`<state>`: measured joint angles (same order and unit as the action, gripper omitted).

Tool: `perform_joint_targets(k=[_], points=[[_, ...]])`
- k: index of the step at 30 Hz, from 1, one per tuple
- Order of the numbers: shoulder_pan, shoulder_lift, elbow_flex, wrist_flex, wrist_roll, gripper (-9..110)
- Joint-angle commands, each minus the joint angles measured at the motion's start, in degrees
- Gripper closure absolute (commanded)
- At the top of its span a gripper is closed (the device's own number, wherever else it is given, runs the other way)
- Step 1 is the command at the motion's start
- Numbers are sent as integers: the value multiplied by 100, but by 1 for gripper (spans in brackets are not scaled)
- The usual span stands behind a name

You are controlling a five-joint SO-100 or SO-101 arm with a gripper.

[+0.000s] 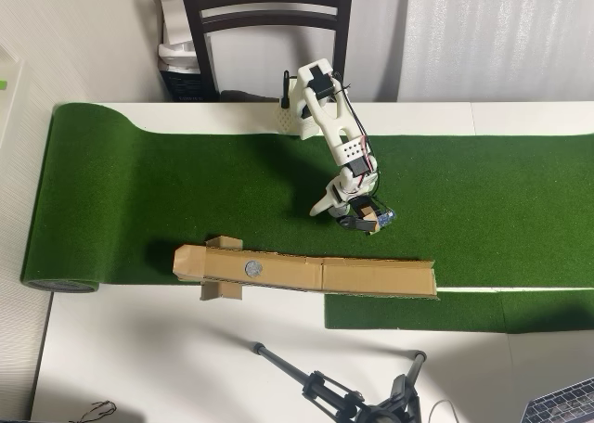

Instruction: Pick up the golf ball and place it on the gray mark at the back.

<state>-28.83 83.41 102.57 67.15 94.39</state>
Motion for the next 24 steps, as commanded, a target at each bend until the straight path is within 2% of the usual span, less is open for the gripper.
perform_joint_targets(k=[1, 24], points=[[44, 79, -457, -123, 70, 44], [-18, 79, -448, -492, 229, 44]])
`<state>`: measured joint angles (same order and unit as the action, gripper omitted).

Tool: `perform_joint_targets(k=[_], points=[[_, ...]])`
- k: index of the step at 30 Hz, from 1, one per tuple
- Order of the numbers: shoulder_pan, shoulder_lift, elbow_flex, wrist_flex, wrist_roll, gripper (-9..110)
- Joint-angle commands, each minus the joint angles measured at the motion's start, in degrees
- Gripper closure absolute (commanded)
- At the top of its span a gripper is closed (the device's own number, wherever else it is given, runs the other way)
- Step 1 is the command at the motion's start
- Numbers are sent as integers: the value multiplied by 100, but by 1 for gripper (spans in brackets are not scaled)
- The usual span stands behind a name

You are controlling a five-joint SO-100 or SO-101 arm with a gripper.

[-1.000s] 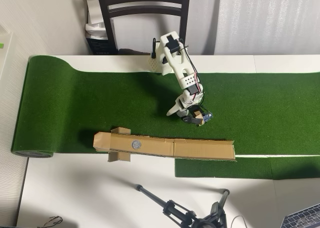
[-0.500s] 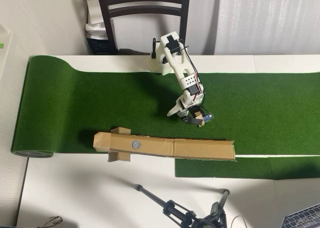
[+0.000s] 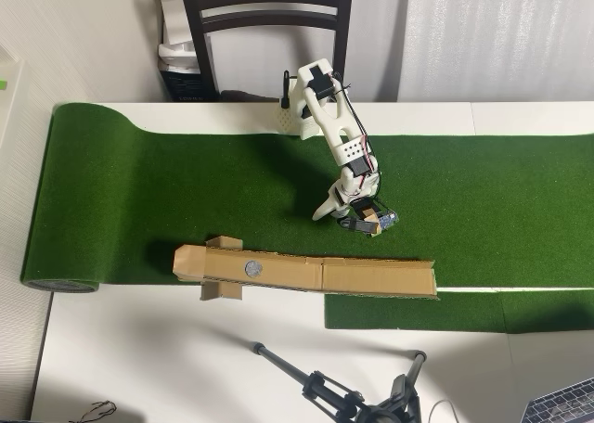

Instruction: Pick up the golf ball and place it on the gray mark at the back.

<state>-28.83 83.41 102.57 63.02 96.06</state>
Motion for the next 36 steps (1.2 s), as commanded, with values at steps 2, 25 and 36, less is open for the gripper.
perform_joint_targets(k=[2, 25, 36], points=[[-26, 70, -422, -79, 158, 44], [-88, -308, -466, 9, 211, 44], [-88, -299, -466, 9, 237, 58]])
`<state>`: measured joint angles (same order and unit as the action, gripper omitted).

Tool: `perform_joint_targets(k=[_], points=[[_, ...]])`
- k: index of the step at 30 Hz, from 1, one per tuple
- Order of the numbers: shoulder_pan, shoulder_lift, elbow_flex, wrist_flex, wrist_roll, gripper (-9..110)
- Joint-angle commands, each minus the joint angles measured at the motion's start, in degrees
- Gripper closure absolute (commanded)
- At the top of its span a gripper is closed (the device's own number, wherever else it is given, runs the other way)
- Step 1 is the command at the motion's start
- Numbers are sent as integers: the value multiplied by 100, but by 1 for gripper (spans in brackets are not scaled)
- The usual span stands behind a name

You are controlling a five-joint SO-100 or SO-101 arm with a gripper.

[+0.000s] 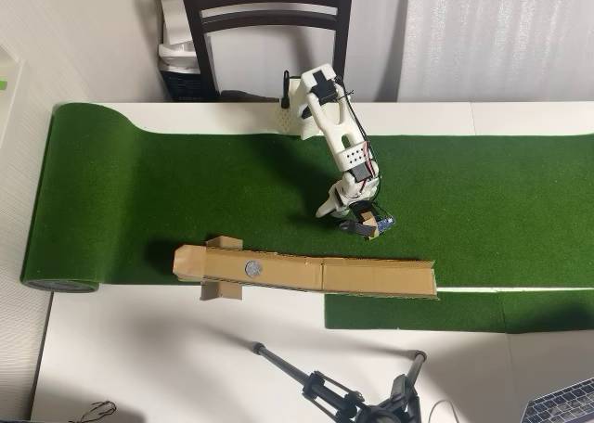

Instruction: Pick up the golf ball and place it on the gray mark at the back.

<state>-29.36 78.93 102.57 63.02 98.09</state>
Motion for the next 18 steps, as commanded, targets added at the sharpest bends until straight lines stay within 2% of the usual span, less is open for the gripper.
perform_joint_targets(k=[1, 13, 18], points=[[-35, 149, -466, 9, 35, 58], [44, 158, -466, 18, 26, 64], [44, 158, -466, 18, 26, 71]])
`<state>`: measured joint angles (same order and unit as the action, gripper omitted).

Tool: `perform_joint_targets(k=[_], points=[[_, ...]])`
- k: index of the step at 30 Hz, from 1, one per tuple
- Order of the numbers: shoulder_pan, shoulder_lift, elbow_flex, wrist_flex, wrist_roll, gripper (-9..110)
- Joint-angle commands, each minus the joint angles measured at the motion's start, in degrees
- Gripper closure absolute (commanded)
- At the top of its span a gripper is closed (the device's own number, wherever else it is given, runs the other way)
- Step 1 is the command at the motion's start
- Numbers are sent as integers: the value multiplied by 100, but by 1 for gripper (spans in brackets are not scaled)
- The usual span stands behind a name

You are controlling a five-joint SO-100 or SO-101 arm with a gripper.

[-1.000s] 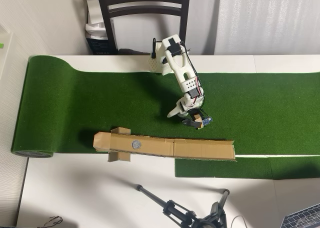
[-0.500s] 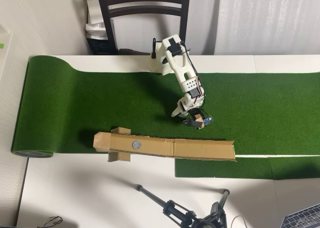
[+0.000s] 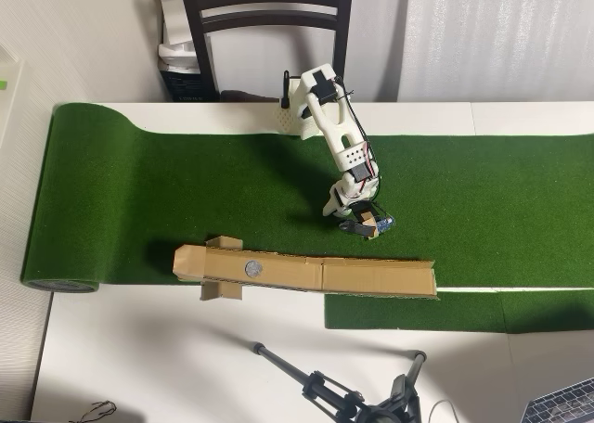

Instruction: Pick up the golf ball and place it on the gray mark at the back.

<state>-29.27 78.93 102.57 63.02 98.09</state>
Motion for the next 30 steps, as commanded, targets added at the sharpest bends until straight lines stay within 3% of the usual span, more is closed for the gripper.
perform_joint_targets(k=[1, 14, 30], points=[[35, 158, -466, 18, 26, 71], [44, 158, -756, 18, -9, 77], [721, 158, -4430, 1529, -492, 77]])
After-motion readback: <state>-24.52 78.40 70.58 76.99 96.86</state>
